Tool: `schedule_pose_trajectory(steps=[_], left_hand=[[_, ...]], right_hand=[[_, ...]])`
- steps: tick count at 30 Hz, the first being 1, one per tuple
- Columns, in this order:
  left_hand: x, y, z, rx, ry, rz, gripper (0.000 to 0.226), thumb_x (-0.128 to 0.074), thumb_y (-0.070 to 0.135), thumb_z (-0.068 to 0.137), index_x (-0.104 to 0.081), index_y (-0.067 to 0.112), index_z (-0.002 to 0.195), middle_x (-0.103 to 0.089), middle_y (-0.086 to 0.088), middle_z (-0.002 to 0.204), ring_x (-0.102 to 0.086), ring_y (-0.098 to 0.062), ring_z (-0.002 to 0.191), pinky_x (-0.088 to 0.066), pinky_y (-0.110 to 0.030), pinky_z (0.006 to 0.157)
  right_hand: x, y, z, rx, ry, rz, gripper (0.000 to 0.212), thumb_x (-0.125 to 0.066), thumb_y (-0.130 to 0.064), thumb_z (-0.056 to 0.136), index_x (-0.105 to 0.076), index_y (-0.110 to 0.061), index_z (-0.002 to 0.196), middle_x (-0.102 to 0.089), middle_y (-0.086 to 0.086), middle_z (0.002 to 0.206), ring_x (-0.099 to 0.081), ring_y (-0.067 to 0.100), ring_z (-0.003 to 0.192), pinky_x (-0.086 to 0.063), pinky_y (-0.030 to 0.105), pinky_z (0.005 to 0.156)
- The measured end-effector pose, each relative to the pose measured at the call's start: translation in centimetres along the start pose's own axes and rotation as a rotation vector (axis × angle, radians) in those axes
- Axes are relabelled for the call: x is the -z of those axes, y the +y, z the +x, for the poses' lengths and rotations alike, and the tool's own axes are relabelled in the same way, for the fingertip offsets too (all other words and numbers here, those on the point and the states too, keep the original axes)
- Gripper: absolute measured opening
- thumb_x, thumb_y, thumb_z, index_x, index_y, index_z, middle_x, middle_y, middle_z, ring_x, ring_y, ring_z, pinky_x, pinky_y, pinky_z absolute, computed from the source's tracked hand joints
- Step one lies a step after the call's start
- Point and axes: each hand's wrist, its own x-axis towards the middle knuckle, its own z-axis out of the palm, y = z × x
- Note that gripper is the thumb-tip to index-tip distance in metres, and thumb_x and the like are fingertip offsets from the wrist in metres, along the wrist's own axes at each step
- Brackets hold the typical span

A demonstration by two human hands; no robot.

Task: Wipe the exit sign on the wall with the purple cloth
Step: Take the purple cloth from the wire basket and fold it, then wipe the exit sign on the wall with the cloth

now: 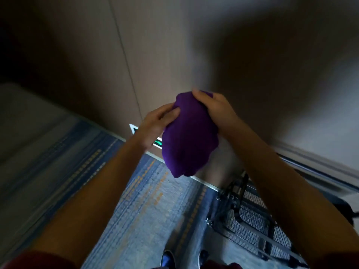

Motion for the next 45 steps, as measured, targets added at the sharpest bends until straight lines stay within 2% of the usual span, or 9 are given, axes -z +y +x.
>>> schedule_pose_trajectory(steps=[9, 15, 18, 23, 26, 31, 35, 40, 45], left_hand=[[4.6, 1.3, -3.7, 0.05, 0.236, 0.024, 0.015, -0.071, 0.03, 0.097, -0.082, 0.02, 0.099, -0.079, -0.003, 0.095, -0.071, -0.01, 0.083, -0.057, -0.021, 0.072], [3.2, -1.3, -5.2, 0.076, 0.494, -0.173, 0.008, -0.065, 0.015, 0.101, -0.069, 0.011, 0.095, -0.067, -0.014, 0.089, -0.063, -0.021, 0.077, -0.052, -0.028, 0.071], [4.3, -2.3, -5.6, 0.105, 0.631, -0.214, 0.009, -0.07, 0.019, 0.098, -0.071, 0.01, 0.097, -0.073, -0.014, 0.09, -0.071, -0.02, 0.077, -0.06, -0.028, 0.07], [8.2, -3.7, -5.6, 0.116, 0.813, -0.258, 0.014, -0.075, 0.023, 0.094, -0.074, 0.01, 0.1, -0.077, -0.024, 0.106, -0.075, -0.03, 0.094, -0.061, -0.05, 0.093], [11.5, -3.5, -5.2, 0.104, 0.844, -0.298, 0.025, -0.079, 0.026, 0.087, -0.073, 0.009, 0.105, -0.076, -0.023, 0.109, -0.073, -0.034, 0.099, -0.057, -0.058, 0.101], [18.2, -1.2, -3.0, 0.003, 0.797, -0.305, 0.041, -0.079, 0.021, 0.084, -0.066, 0.016, 0.123, -0.08, -0.011, 0.103, -0.078, -0.027, 0.094, -0.064, -0.049, 0.089], [24.2, 0.8, -1.6, -0.093, 0.779, -0.289, 0.052, -0.071, 0.009, 0.096, -0.057, 0.029, 0.141, -0.08, 0.007, 0.11, -0.079, -0.016, 0.101, -0.063, -0.03, 0.081], [30.6, 2.2, -0.8, -0.006, 0.835, 0.365, 0.036, -0.07, 0.021, 0.098, -0.066, 0.035, 0.13, -0.069, 0.02, 0.12, -0.067, 0.004, 0.111, -0.057, -0.031, 0.103], [34.7, 2.3, 1.0, 0.121, 0.831, 0.506, 0.041, -0.074, 0.036, 0.094, -0.065, 0.029, 0.134, -0.067, 0.017, 0.113, -0.065, 0.003, 0.104, -0.053, -0.021, 0.092]], right_hand=[[-5.1, 1.1, 5.7, 0.24, -0.28, -0.243, 0.016, -0.079, -0.028, 0.089, -0.077, -0.021, 0.104, -0.078, -0.01, 0.1, -0.069, -0.004, 0.095, -0.047, 0.012, 0.091], [-7.6, 5.3, 7.5, 0.115, -0.27, -0.351, 0.042, -0.082, -0.044, 0.085, -0.072, -0.02, 0.117, -0.077, -0.004, 0.105, -0.072, 0.014, 0.102, -0.055, 0.038, 0.099], [-9.4, 6.9, 7.5, 0.237, -0.187, -0.507, 0.057, -0.079, -0.047, 0.086, -0.062, -0.017, 0.132, -0.069, 0.001, 0.129, -0.063, 0.017, 0.119, -0.047, 0.03, 0.105], [-13.1, 10.0, 6.4, 0.077, -0.283, -0.387, 0.052, -0.063, -0.07, 0.079, -0.066, -0.03, 0.113, -0.074, -0.011, 0.106, -0.069, 0.005, 0.099, -0.053, 0.031, 0.088], [-16.4, 10.7, 7.4, 0.008, -0.427, -0.272, 0.039, -0.062, -0.069, 0.078, -0.067, -0.034, 0.096, -0.075, -0.02, 0.087, -0.071, -0.004, 0.083, -0.051, 0.016, 0.065], [-22.6, 9.4, 11.5, -0.17, -0.634, -0.068, 0.055, -0.067, -0.06, 0.086, -0.071, -0.018, 0.122, -0.079, 0.005, 0.114, -0.075, 0.022, 0.108, -0.059, 0.035, 0.087], [-27.6, 7.4, 15.4, -0.164, -0.704, -0.09, 0.065, -0.074, -0.073, 0.072, -0.074, -0.023, 0.113, -0.081, 0.0, 0.11, -0.077, 0.018, 0.103, -0.058, 0.028, 0.074], [-33.0, 6.5, 19.4, -0.113, -0.701, -0.056, 0.073, -0.087, -0.074, 0.058, -0.077, -0.026, 0.112, -0.081, 0.001, 0.105, -0.079, 0.02, 0.097, -0.061, 0.033, 0.078], [-37.1, 6.1, 23.9, -0.045, -0.811, -0.028, 0.053, -0.094, -0.051, 0.061, -0.078, -0.033, 0.107, -0.081, 0.002, 0.105, -0.078, 0.022, 0.098, -0.062, 0.039, 0.083]])
